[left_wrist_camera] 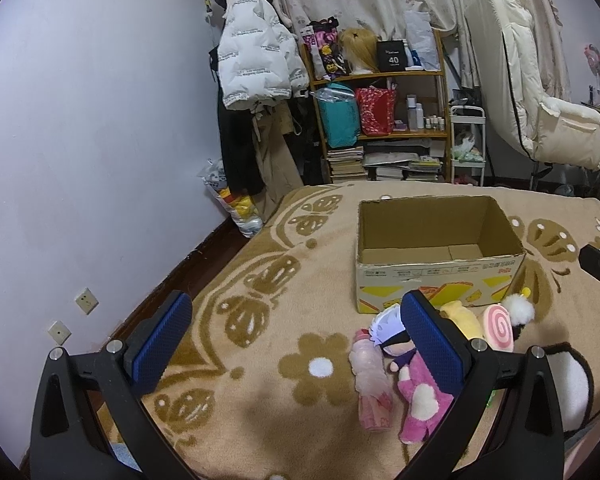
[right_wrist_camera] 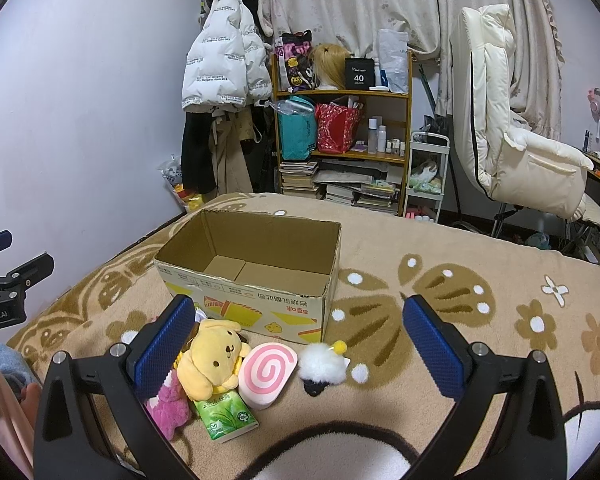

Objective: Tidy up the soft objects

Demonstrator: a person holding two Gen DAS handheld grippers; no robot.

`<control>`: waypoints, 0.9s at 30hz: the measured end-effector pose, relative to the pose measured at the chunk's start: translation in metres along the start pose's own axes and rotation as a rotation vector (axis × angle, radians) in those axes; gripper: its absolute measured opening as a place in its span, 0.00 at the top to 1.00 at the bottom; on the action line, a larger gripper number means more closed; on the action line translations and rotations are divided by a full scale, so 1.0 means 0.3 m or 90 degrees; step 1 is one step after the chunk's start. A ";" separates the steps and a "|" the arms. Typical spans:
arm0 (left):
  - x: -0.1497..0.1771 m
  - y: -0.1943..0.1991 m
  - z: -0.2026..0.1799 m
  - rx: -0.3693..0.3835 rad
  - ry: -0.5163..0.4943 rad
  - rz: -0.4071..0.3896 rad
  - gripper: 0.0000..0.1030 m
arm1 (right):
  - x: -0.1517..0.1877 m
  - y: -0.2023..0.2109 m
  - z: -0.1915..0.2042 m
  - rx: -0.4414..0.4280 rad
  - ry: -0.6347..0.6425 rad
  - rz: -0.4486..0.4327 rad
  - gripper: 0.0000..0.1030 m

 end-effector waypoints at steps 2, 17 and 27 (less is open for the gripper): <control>0.006 -0.002 -0.004 0.011 0.004 0.004 0.00 | -0.001 0.000 -0.001 0.001 0.001 0.000 0.00; 0.051 -0.103 0.009 0.041 0.047 0.107 0.00 | 0.077 -0.072 -0.036 0.008 -0.033 0.027 0.00; 0.098 -0.243 -0.055 0.051 0.035 0.182 0.00 | 0.134 -0.195 -0.009 -0.011 -0.058 0.102 0.00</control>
Point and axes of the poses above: each gripper's, at about its wrist camera, not at the fingertips, and y roughly against the way its jaws point, z to its left, x to its underside, the point moved 9 cm from there along -y, roughly the way its jaws point, and after that the axes turned 12 degrees about -z, right-handed, at the moved point
